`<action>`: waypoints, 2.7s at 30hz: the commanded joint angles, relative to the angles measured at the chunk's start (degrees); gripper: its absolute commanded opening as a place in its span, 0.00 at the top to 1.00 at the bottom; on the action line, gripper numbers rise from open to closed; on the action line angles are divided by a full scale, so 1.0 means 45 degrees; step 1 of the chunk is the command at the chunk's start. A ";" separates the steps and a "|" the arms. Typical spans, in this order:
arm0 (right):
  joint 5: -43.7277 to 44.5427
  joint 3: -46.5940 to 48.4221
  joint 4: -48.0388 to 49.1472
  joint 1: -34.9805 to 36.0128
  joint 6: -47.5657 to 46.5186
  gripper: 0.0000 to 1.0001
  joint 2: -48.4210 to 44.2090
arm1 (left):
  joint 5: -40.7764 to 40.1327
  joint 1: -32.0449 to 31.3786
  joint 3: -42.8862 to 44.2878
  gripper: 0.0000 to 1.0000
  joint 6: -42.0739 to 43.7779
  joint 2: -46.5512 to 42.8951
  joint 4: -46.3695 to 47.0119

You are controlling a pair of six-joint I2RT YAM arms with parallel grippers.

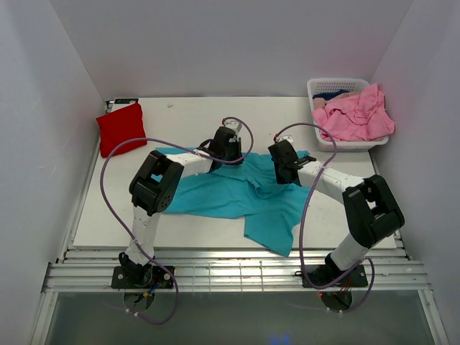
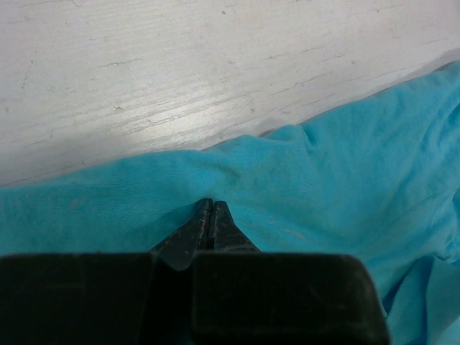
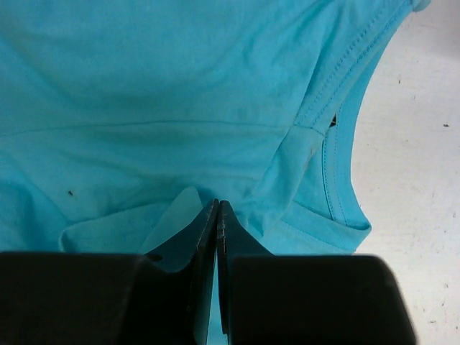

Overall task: Fold and stack the t-shirts
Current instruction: Fold the flattened tshirt in 1/3 of the way

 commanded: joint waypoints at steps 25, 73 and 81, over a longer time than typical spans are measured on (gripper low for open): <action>-0.1236 -0.0180 0.0446 -0.0244 -0.0010 0.92 0.0196 | -0.0380 0.0001 0.0032 1.00 0.0213 -0.1040 -0.0155; -0.1259 0.5989 -0.1018 -0.4403 -0.0029 0.92 0.6032 | -0.3523 0.0020 -0.0533 1.00 0.0526 -0.2056 -0.1444; -0.0281 0.7025 -0.1722 -0.5009 0.0244 0.92 0.6893 | -0.3602 0.0372 -0.1022 1.00 0.0291 -0.2133 -0.1503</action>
